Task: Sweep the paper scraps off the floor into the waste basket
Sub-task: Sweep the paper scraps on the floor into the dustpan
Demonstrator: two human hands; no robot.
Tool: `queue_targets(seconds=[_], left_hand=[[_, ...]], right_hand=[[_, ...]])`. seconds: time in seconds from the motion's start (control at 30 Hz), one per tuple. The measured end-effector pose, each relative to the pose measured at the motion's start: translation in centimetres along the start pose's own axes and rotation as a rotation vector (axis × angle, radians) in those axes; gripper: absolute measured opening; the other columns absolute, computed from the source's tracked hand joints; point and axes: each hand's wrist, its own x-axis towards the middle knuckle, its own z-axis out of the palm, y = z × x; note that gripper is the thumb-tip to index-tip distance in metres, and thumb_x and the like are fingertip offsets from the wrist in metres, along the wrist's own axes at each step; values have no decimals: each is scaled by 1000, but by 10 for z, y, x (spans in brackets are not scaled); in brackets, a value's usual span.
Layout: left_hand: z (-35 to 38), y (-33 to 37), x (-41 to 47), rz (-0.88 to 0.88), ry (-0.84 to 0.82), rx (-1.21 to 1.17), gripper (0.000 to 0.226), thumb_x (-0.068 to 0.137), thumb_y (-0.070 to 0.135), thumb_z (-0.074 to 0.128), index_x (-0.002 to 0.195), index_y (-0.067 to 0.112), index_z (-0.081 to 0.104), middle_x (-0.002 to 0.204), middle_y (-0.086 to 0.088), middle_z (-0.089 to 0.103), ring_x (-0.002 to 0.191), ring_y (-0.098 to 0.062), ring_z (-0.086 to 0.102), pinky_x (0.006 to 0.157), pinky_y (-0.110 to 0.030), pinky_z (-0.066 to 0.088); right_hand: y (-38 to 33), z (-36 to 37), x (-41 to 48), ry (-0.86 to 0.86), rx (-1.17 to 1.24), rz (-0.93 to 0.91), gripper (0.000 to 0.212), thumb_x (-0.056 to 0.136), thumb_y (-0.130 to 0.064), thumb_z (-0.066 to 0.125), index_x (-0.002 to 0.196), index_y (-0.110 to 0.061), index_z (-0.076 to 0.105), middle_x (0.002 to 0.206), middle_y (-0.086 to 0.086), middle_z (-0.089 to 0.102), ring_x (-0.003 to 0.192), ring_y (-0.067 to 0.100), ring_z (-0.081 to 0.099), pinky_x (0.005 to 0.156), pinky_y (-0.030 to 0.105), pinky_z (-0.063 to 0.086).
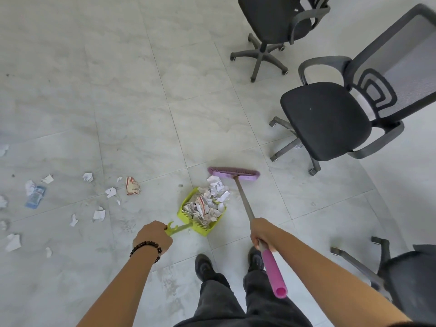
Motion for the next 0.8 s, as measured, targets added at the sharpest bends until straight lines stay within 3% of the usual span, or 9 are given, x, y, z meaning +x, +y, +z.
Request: queue_targets(seconds=[0.07, 0.17, 0.3, 0.4, 0.5, 0.6, 0.7, 0.73, 0.8], left_hand=[[0, -1, 3, 0, 7, -9, 31, 76, 17, 53, 104, 22, 66, 80, 3, 58, 76, -19, 60, 62, -24, 50], [0, 3, 7, -1, 10, -4, 37, 76, 17, 53, 110, 19, 66, 89, -1, 63, 77, -20, 58, 65, -26, 50], [-2, 10, 1, -15, 9, 1, 38, 79, 17, 54, 115, 22, 63, 104, -2, 64, 91, -22, 61, 74, -28, 53], [-4, 8, -3, -18, -22, -11, 41, 77, 17, 53, 117, 21, 64, 108, -3, 66, 96, -23, 63, 76, -29, 54], [-6, 4, -8, -12, -84, -16, 44, 76, 15, 51, 117, 16, 66, 107, -5, 68, 89, -22, 63, 65, -24, 49], [1, 1, -21, -19, -130, -52, 44, 80, 11, 49, 121, 12, 63, 111, -7, 68, 83, -20, 61, 55, -22, 45], [17, 0, -41, -49, -142, -156, 27, 80, 9, 49, 99, 15, 67, 87, -6, 67, 78, -22, 64, 53, -23, 46], [23, 1, -48, -61, -144, -191, 16, 80, 9, 50, 84, 17, 63, 74, -3, 62, 73, -21, 62, 49, -21, 42], [34, 2, -61, -82, -161, -259, 17, 81, 7, 50, 67, 17, 51, 62, 0, 51, 60, -19, 54, 46, -18, 35]], right_hand=[[17, 15, -7, -46, -5, 64, 41, 88, 12, 36, 54, -2, 54, 32, 7, 44, 29, 15, 39, 37, 20, 28], [36, 23, -28, -96, 133, 140, 27, 85, 10, 34, 69, -3, 52, 49, 10, 43, 34, 14, 34, 36, 18, 27], [36, -10, -49, -195, 294, 159, 32, 98, -15, 39, 66, -13, 41, 35, -3, 39, 24, 7, 32, 26, 14, 26], [28, -44, -66, -273, 437, 236, 26, 99, -23, 43, 75, -14, 48, 44, -8, 37, 27, 4, 31, 25, 13, 27], [26, -63, -79, -254, 490, 168, 17, 100, -28, 45, 96, -13, 52, 51, -9, 37, 30, 2, 33, 26, 13, 30], [18, -72, -85, -236, 508, 117, 14, 98, -27, 46, 91, -15, 50, 51, -9, 37, 30, 2, 32, 26, 13, 29], [7, -71, -81, -183, 452, 90, 15, 98, -25, 43, 86, -17, 47, 48, -8, 37, 29, 3, 31, 28, 11, 26], [1, -70, -77, -166, 427, 88, 18, 98, -24, 42, 83, -16, 45, 46, -7, 37, 27, 3, 31, 28, 11, 25], [-10, -65, -66, -94, 367, 99, 25, 97, -20, 38, 72, -16, 41, 41, -5, 37, 24, 5, 30, 28, 10, 24]])
